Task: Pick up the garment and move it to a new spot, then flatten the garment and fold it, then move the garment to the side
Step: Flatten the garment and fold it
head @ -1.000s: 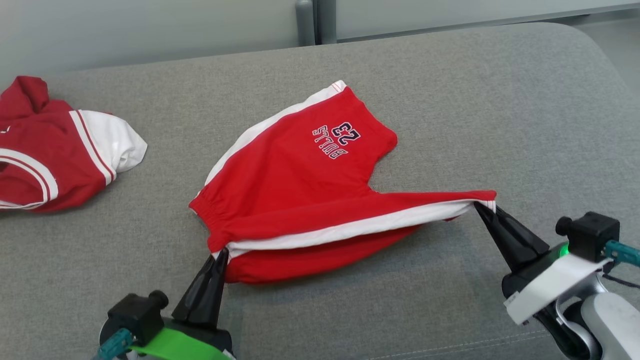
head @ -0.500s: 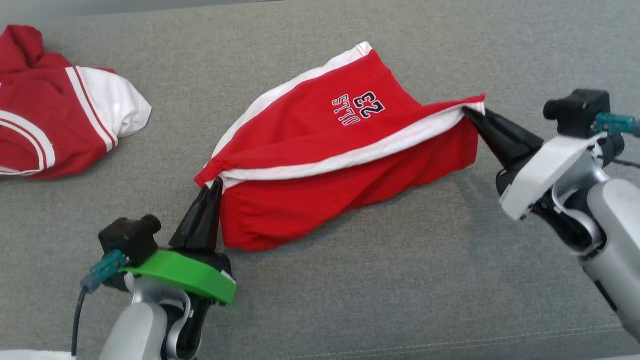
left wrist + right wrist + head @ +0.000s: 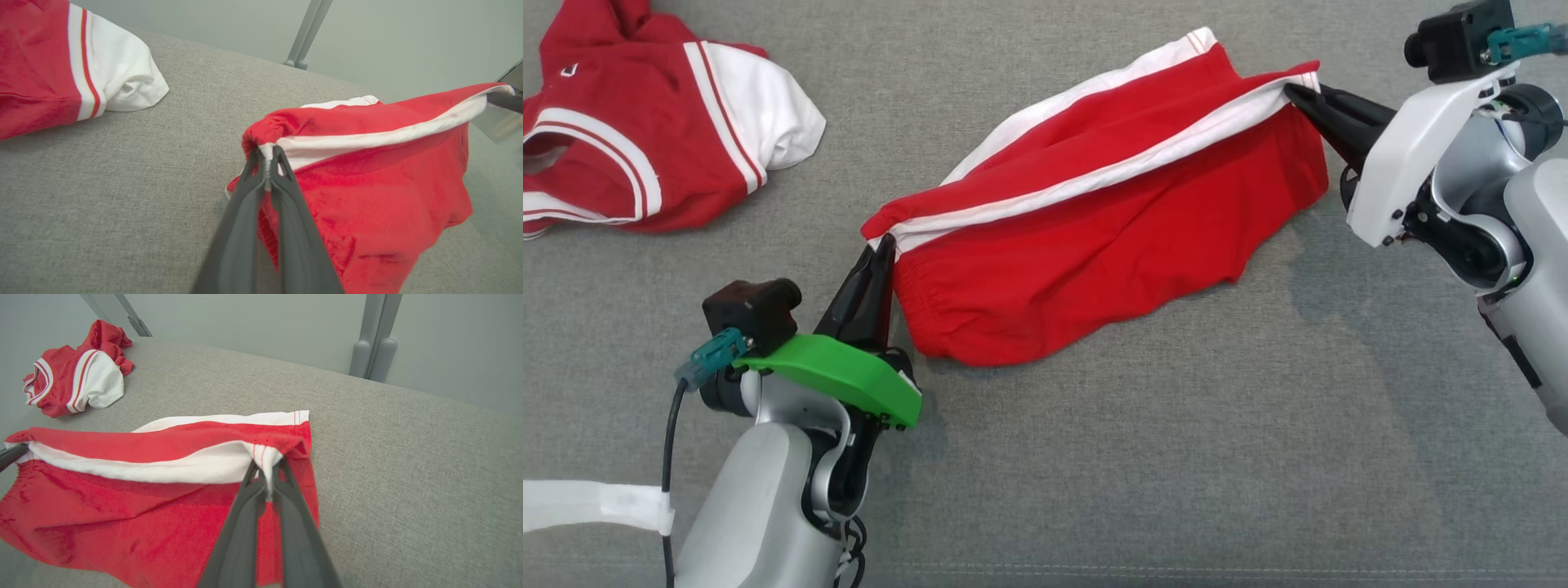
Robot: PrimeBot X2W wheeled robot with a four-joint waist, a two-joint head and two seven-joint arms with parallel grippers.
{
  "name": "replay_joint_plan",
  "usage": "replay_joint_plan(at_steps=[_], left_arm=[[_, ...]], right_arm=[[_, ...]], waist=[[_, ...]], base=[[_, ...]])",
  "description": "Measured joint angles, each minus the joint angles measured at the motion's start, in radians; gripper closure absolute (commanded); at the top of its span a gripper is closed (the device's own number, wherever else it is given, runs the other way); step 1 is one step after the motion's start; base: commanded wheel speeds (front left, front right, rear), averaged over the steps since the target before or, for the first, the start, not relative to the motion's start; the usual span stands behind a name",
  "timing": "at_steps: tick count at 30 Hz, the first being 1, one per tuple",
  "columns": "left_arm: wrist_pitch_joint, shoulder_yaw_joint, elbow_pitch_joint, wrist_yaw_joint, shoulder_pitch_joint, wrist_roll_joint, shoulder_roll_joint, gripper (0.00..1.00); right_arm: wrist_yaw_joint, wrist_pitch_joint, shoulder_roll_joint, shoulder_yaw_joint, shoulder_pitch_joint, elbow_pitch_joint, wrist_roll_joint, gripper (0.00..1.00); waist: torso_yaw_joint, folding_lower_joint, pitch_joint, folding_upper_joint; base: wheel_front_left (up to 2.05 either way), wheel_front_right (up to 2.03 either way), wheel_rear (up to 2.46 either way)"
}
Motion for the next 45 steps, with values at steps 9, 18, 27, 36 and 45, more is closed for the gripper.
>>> replay_joint_plan(at_steps=[9,18,27,36,45], left_arm=[[0.001,-0.032,0.071,0.009,-0.089,-0.027,-0.008,1.0],[-0.001,-0.081,0.139,0.026,-0.164,-0.058,-0.017,1.0],[-0.028,-0.14,0.166,0.043,-0.222,-0.118,-0.019,1.0],[-0.053,-0.155,0.225,0.07,-0.245,-0.143,-0.02,0.0],[-0.079,-0.167,0.262,0.081,-0.277,-0.146,-0.021,0.0]], right_arm=[[0.0,0.063,0.001,0.045,-0.098,0.098,0.032,1.0],[0.0,0.095,0.003,0.093,-0.187,0.2,0.069,1.0],[0.0,0.085,0.021,0.113,-0.225,0.275,0.089,0.69],[0.0,0.036,0.028,0.105,-0.26,0.361,0.097,0.0],[0.0,0.002,0.026,0.113,-0.295,0.393,0.127,0.0]], waist=[[0.062,0.0,0.027,0.0],[0.102,0.0,0.054,0.0],[0.105,0.0,0.06,0.0],[0.108,0.0,0.061,0.0],[0.109,0.0,0.06,0.0]], base=[[0.0,0.0,0.0],[0.0,0.0,0.0],[0.0,0.0,0.0],[0.0,0.0,0.0],[0.0,0.0,0.0]])
